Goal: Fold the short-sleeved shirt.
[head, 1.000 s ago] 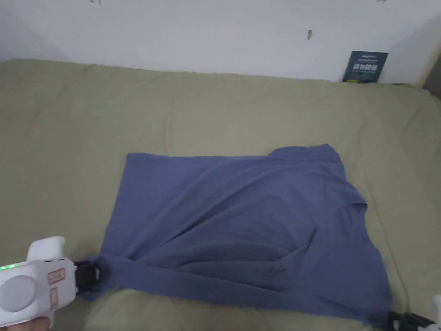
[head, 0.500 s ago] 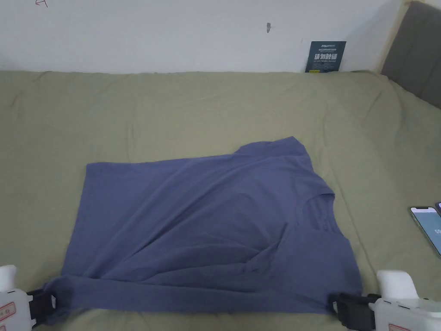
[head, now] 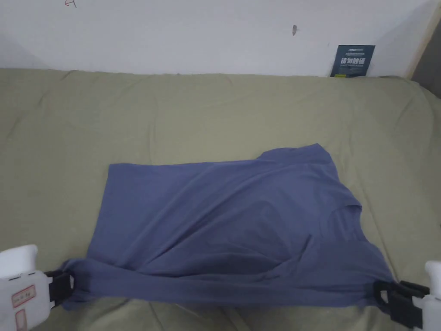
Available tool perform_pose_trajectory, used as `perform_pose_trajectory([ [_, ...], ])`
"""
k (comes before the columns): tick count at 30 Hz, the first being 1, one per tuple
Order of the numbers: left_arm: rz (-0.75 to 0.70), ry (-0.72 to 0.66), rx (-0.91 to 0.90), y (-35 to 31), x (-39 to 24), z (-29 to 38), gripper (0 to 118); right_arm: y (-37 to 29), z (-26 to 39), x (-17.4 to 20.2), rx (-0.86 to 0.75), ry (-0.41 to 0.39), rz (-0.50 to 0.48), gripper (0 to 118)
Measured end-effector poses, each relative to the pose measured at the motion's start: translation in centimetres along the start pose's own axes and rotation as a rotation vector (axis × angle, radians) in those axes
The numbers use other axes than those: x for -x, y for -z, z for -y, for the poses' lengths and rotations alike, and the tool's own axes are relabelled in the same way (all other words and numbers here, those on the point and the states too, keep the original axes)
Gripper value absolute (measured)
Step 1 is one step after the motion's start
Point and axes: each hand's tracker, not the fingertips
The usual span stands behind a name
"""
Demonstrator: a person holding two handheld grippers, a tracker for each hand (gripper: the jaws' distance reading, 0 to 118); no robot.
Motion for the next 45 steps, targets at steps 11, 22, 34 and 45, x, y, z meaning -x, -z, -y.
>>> perform_pose_trajectory([
  [11, 0.013, -0.016, -0.059, 4.1, -1.1, -7.3, 5, 4.7, -9.2, -0.7, -0.018, 0.061, -0.01, 8],
  [22, -0.019, -0.037, -0.013, 11.7, -2.3, -11.0, 9, 15.1, -14.5, -2.3, 0.098, 0.144, 0.039, 32],
  [34, -0.081, 0.019, 0.017, 8.0, -1.6, -7.7, 115, 11.7, -9.1, -3.1, 0.104, 0.13, 0.106, 112],
  [45, 0.002, -0.04, 0.051, 4.9, -0.2, -2.2, 2, 7.2, -3.0, 0.0, 0.068, 0.089, 0.049, 0],
])
